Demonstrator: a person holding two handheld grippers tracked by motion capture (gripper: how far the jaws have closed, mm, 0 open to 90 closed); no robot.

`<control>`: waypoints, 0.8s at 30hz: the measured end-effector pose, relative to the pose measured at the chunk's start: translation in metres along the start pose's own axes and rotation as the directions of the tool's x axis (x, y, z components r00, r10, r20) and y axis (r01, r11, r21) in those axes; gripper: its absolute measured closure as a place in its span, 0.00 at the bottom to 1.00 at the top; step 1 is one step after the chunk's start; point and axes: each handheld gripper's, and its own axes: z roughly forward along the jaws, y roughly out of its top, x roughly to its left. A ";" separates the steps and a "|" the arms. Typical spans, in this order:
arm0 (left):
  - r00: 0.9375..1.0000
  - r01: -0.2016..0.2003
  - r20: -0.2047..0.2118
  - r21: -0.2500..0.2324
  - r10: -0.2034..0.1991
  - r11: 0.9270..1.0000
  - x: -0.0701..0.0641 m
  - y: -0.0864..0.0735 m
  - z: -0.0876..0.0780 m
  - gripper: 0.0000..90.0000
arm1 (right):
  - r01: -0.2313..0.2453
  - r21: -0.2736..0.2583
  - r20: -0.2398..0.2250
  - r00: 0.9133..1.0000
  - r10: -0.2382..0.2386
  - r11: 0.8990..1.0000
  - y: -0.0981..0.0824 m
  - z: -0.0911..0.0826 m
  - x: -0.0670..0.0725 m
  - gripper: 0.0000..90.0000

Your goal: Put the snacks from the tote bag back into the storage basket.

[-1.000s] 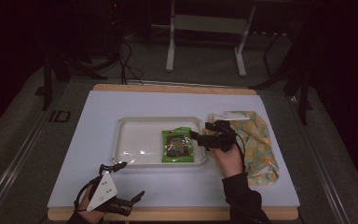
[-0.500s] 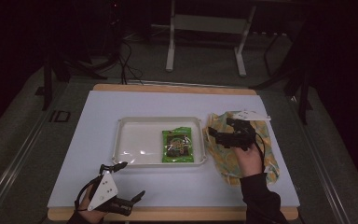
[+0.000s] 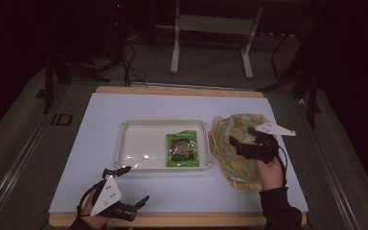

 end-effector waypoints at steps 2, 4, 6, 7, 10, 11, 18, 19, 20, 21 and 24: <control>1.000 -0.003 0.000 0.003 0.003 1.000 0.000 0.000 0.000 0.00 | -0.001 0.002 0.012 1.000 0.001 1.000 -0.004 -0.003 -0.003 0.18; 1.000 -0.001 0.000 0.002 0.001 1.000 0.000 0.000 0.000 0.00 | -0.003 -0.010 0.021 1.000 0.003 1.000 -0.008 -0.007 -0.007 0.18; 1.000 0.000 0.000 0.001 0.000 1.000 0.000 0.000 0.000 0.00 | -0.011 -0.013 0.023 1.000 0.011 1.000 -0.012 -0.010 -0.011 0.18; 1.000 0.000 0.001 0.001 0.000 1.000 0.000 0.000 0.000 0.00 | -0.015 -0.017 0.023 1.000 0.015 1.000 -0.014 -0.011 -0.012 0.18; 1.000 -0.001 0.001 0.002 0.001 1.000 0.000 0.000 0.000 0.00 | -0.014 -0.030 0.040 0.999 0.015 0.999 -0.020 -0.016 -0.017 0.18; 1.000 -0.001 0.002 0.002 0.001 1.000 0.000 0.000 0.000 0.00 | -0.018 -0.036 0.045 0.999 0.020 0.999 -0.021 -0.018 -0.018 0.18; 1.000 0.006 0.001 0.000 -0.006 1.000 0.001 0.000 -0.001 0.00 | -0.016 -0.055 0.091 0.996 0.021 0.998 -0.033 -0.031 -0.023 0.18; 1.000 0.008 0.001 0.001 -0.008 1.000 0.001 0.000 -0.001 0.00 | -0.018 -0.058 0.099 0.995 0.023 0.998 -0.035 -0.033 -0.023 0.18; 1.000 0.008 0.001 0.001 -0.008 1.000 0.001 0.000 -0.001 0.00 | -0.018 -0.058 0.099 0.995 0.023 0.998 -0.035 -0.033 -0.023 0.18; 1.000 0.007 0.002 0.002 -0.007 1.000 0.001 0.000 0.000 0.00 | -0.015 -0.054 0.108 0.994 0.020 0.998 -0.037 -0.034 -0.024 0.18; 1.000 -0.001 0.008 0.007 0.001 1.000 0.000 0.000 0.000 0.00 | -0.005 -0.049 0.131 0.991 0.011 0.999 -0.043 -0.038 -0.025 0.18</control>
